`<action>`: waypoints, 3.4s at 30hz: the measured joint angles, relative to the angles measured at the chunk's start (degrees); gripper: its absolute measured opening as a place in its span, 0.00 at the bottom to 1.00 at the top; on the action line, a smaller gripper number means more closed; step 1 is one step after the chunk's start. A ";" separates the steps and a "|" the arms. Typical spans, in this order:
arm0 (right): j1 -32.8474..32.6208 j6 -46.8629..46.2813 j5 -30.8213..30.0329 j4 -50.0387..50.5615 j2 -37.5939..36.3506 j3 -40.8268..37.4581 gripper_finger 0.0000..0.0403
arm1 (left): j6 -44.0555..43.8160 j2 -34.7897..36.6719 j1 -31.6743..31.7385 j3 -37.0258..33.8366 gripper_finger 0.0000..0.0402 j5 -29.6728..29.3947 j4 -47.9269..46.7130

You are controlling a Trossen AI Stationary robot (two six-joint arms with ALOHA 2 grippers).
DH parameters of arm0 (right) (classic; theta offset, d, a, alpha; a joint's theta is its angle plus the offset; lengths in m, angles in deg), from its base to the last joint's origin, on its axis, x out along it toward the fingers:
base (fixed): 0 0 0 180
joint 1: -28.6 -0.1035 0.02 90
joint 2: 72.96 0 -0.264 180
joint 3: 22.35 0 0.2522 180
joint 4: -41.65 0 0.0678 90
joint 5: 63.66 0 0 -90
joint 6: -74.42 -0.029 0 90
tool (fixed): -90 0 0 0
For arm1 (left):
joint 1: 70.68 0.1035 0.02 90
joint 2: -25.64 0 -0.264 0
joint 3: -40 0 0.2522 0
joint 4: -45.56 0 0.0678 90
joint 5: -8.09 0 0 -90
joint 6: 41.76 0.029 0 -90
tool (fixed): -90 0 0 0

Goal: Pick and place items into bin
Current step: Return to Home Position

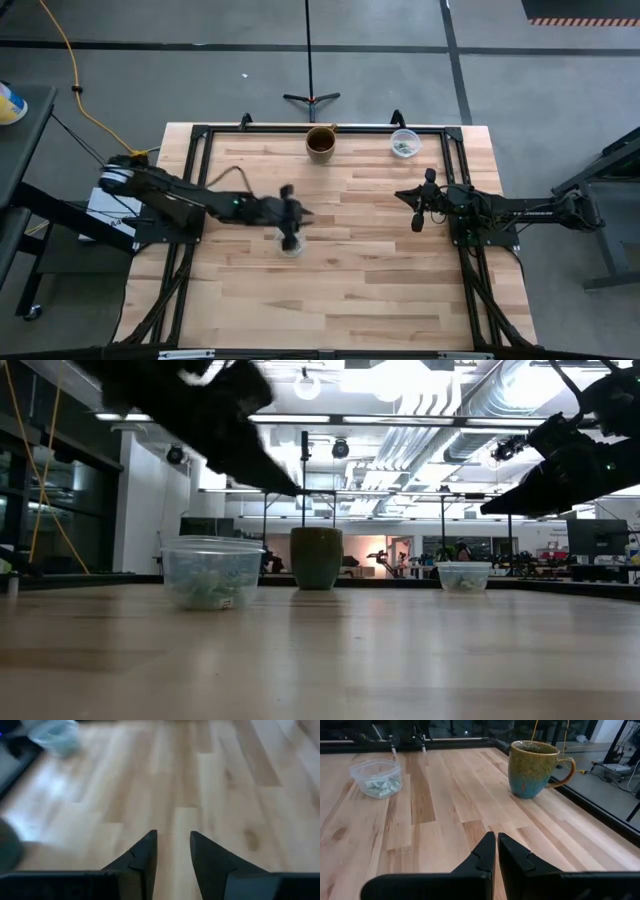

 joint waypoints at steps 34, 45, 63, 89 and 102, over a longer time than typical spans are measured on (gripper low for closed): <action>0.01 1.66 6.51 -1.50 -10.03 0.00 0.03 | 2.26 74.86 12.72 -39.79 0.05 10.60 -6.10; -0.07 -0.15 10.50 5.09 -18.13 0.39 0.03 | 0.44 81.53 12.72 -39.81 0.05 9.97 -11.63; -0.05 0.04 13.16 5.88 -18.60 0.51 0.03 | 0.24 81.53 12.70 -39.81 0.09 11.31 -11.82; -0.05 -0.13 12.59 5.90 -18.60 0.66 0.03 | 2.67 81.45 12.70 -39.81 0.13 12.92 -12.06; -0.05 -0.10 12.61 5.91 -18.60 0.66 0.03 | 2.76 81.45 12.70 -39.81 0.28 12.90 -12.05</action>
